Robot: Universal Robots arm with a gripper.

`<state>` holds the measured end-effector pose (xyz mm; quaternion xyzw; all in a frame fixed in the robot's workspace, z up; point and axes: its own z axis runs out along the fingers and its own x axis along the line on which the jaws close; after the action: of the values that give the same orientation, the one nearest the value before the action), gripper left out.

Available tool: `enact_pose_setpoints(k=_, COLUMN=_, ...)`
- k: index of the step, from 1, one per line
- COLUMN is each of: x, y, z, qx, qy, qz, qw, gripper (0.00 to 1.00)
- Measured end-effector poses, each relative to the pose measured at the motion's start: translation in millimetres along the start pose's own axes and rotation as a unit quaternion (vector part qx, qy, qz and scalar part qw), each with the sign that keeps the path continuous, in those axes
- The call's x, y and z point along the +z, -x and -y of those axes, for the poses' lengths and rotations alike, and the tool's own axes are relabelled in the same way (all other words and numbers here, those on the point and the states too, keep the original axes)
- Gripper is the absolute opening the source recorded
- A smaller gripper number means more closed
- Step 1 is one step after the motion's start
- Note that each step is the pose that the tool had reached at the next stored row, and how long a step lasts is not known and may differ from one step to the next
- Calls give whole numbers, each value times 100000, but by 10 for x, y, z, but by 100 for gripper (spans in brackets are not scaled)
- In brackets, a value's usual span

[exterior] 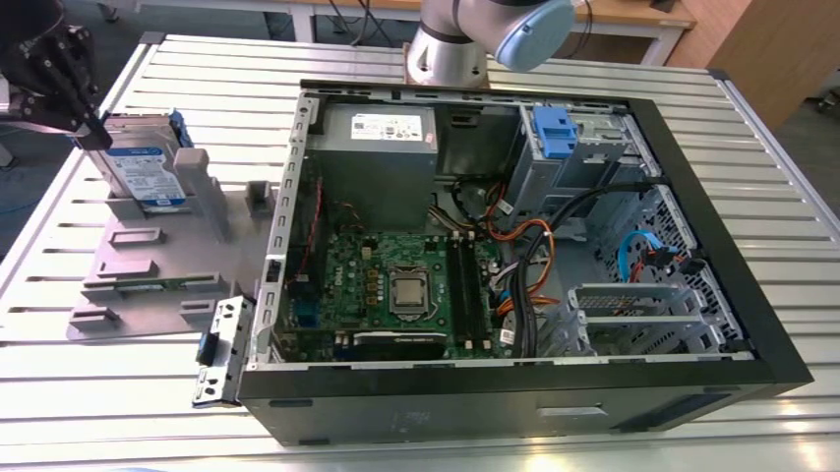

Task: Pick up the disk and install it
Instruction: 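Pick up the disk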

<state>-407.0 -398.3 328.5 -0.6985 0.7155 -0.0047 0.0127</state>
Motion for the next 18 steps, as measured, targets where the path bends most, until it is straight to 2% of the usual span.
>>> enact_pose_setpoints(k=3, x=0, y=0, z=0, qx=2485, qy=-29, qz=-58, qw=99969, gripper=11)
enact_pose_setpoints(k=11, x=1, y=0, z=-6, qx=2196, qy=-30, qz=-14, qw=99976, gripper=11)
enact_pose_setpoints(k=12, x=1, y=0, z=-11, qx=2502, qy=-23, qz=170, qw=99969, gripper=11)
enact_pose_setpoints(k=14, x=0, y=0, z=-20, qx=3151, qy=4, qz=837, qw=99947, gripper=11)
enact_pose_setpoints(k=18, x=0, y=0, z=-22, qx=3504, qy=-10, qz=812, qw=99935, gripper=11)
